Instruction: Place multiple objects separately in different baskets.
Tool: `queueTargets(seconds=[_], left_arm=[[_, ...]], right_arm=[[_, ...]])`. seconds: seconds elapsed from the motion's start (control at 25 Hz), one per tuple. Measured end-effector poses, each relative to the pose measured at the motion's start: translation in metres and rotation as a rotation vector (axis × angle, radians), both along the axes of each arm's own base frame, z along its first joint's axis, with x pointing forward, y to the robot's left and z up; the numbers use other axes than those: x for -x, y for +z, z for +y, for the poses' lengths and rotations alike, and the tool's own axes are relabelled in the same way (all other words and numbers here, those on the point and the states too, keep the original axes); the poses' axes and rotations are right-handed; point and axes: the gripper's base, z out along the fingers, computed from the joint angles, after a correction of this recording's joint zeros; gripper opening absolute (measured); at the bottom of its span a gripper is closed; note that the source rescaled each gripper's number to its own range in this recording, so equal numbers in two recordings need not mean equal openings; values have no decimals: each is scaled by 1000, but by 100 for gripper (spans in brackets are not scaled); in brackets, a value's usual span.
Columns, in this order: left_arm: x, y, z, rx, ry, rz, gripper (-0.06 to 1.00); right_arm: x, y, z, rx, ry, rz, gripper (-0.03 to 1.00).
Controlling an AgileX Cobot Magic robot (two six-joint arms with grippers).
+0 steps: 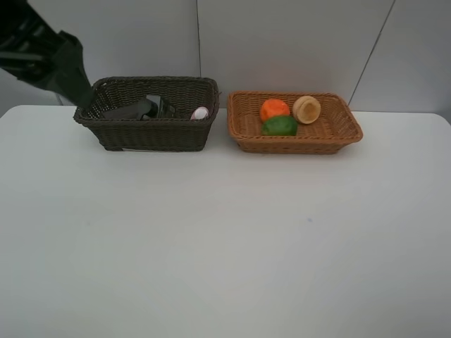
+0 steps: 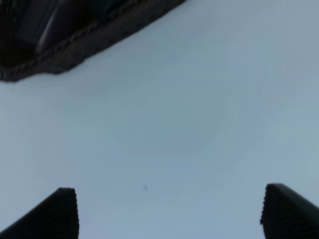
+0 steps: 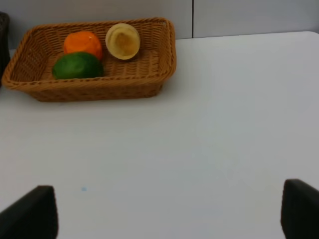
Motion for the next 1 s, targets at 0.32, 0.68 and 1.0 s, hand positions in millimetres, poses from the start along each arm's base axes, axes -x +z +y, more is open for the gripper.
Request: queueTargets(seconds=[0.32,0.68,1.0], left_arm=[[90,-14,70,118,207,-60,95],[184,-23,106,201,425,-296,95],[221,-30,104,200,515,-468,95]], right_arm=[[0,0,0,0,0,0,97],[0,0,0,0,0,0,97],[0,0,0,0,0,0,97]])
